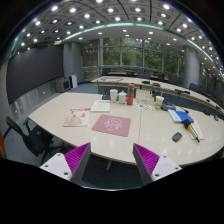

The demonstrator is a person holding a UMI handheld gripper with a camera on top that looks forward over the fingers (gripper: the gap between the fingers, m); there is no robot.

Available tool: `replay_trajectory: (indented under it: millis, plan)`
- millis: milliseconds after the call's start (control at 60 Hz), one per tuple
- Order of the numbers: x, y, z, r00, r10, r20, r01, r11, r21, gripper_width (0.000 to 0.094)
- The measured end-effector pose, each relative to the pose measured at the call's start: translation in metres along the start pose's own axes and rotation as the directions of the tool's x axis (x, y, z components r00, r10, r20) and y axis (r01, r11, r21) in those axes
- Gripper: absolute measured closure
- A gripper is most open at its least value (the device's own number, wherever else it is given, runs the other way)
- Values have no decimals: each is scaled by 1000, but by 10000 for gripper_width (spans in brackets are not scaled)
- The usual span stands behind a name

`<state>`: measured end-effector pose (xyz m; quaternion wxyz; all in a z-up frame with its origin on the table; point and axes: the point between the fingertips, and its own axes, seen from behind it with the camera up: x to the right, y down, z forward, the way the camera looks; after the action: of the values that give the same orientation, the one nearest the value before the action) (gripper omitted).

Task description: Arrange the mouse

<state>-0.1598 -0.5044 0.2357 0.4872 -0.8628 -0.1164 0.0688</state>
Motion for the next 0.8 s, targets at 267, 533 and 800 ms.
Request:
replay_trajectory:
  millis: [267, 533, 800]
  plan:
    - [127, 80, 15, 979, 107, -172, -125, 987, -98, 74]
    - [281, 125, 72, 923, 198, -330, -231, 971, -66, 79]
    - [411, 111, 201, 909, 168, -381, -194, 980, -31, 83]
